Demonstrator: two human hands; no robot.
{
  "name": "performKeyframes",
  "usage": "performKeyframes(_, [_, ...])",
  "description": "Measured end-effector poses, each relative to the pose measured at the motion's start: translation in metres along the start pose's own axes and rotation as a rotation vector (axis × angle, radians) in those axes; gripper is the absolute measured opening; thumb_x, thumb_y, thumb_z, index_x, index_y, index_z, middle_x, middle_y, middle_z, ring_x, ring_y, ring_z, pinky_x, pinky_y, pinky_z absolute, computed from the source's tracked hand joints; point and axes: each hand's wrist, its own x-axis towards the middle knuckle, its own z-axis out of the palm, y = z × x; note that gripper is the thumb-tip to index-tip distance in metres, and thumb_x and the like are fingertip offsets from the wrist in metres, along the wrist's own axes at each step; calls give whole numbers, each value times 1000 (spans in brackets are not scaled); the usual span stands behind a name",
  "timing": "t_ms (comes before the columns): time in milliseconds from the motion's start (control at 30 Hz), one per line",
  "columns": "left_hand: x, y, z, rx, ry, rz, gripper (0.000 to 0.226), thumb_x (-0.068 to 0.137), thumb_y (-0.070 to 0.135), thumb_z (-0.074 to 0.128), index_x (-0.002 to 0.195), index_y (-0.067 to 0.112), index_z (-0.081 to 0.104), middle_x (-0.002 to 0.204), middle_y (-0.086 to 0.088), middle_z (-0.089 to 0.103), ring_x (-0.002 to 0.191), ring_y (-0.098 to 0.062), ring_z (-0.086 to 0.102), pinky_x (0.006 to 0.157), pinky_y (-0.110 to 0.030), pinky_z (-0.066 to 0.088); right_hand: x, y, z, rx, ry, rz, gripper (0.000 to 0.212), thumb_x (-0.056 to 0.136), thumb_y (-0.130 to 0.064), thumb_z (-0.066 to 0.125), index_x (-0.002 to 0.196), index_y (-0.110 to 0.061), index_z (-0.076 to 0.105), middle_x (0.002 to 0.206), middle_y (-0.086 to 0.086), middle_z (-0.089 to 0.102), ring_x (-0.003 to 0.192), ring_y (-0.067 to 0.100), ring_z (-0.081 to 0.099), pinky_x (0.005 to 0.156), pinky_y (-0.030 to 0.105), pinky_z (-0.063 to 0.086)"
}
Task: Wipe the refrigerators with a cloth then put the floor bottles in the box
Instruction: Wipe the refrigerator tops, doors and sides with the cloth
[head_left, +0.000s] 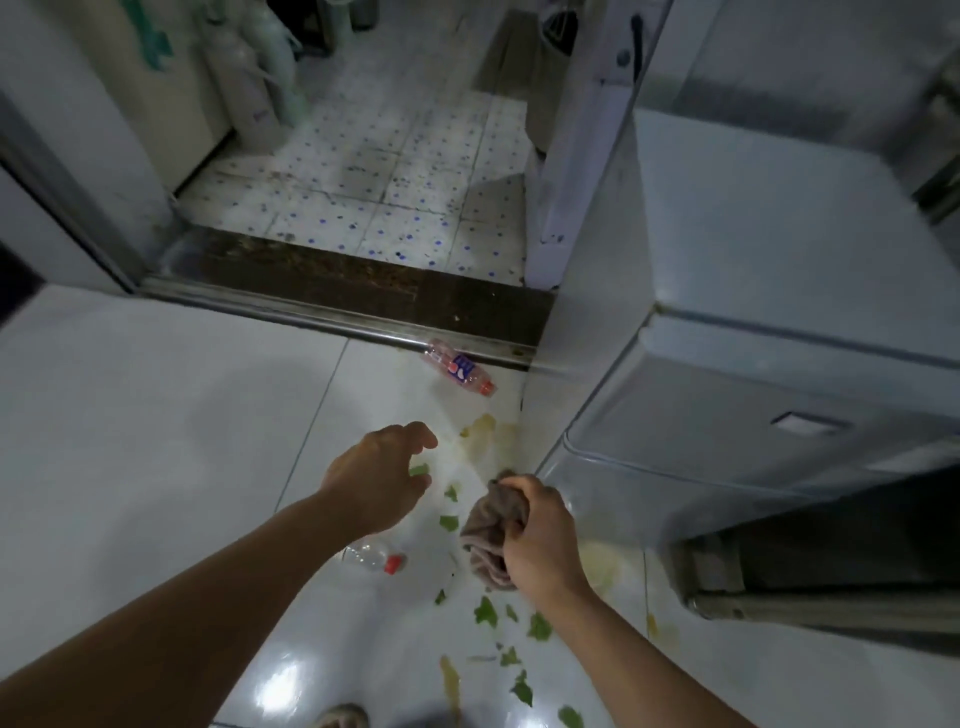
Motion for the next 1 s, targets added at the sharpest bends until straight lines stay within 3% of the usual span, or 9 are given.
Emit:
performKeyframes(100, [-23, 29, -54, 2, 5, -14, 38, 87, 26, 63, 123, 28, 51, 126, 4, 58, 101, -17, 61, 92, -38, 52, -18, -49, -34, 12, -12, -19, 48, 85, 6, 43, 120, -23, 56, 123, 4, 47, 111, 18, 52, 100, 25, 44])
performKeyframes(233, [-43, 49, -114, -3, 4, 9, 39, 87, 28, 63, 124, 29, 50, 126, 4, 57, 99, -15, 61, 91, -35, 52, -26, -106, -66, -16, 21, -46, 47, 86, 6, 43, 117, -27, 55, 121, 2, 46, 101, 11, 50, 97, 19, 41])
performKeyframes(467, [-28, 30, -220, 48, -90, 85, 43, 88, 30, 60, 129, 26, 46, 124, 0, 58, 103, -16, 58, 88, -28, 47, -8, -215, -92, -11, 156, -25, 34, 88, 0, 49, 113, -23, 57, 115, 5, 53, 101, 19, 58, 98, 28, 47])
performKeyframes(567, [-3, 14, -262, 112, -108, 167, 43, 88, 34, 60, 128, 30, 45, 121, 4, 58, 97, -13, 56, 83, -26, 44, 4, -257, -88, 38, 225, 32, 26, 89, -1, 51, 105, -21, 57, 111, 6, 57, 94, 18, 61, 89, 28, 52])
performKeyframes(700, [25, -7, -311, 187, -194, 310, 43, 88, 36, 58, 129, 34, 44, 120, 7, 57, 101, -13, 58, 84, -25, 45, 13, -300, -77, 105, 387, 138, 31, 89, 2, 46, 111, -16, 58, 108, 6, 57, 90, 14, 54, 80, 15, 41])
performKeyframes(800, [39, -17, -339, 230, -247, 397, 40, 88, 34, 59, 126, 32, 46, 112, 6, 58, 99, -14, 58, 84, -24, 45, 5, -323, -72, 185, 531, 195, 32, 83, 9, 46, 103, -11, 60, 95, 3, 56, 79, 8, 51, 67, 2, 35])
performKeyframes(867, [47, -15, -350, 266, -254, 457, 37, 87, 33, 60, 123, 33, 48, 105, 8, 57, 96, -14, 59, 80, -23, 43, -4, -329, -74, 243, 582, 233, 32, 81, 10, 46, 99, -13, 59, 92, 4, 57, 76, 3, 54, 67, 6, 41])
performKeyframes(1000, [65, 13, -355, 303, -363, 566, 27, 87, 28, 60, 113, 27, 53, 97, 5, 57, 99, -20, 60, 77, -25, 44, -22, -319, -88, 232, 687, 369, 41, 83, 4, 44, 118, -15, 56, 112, 11, 56, 100, 23, 57, 89, 32, 49])
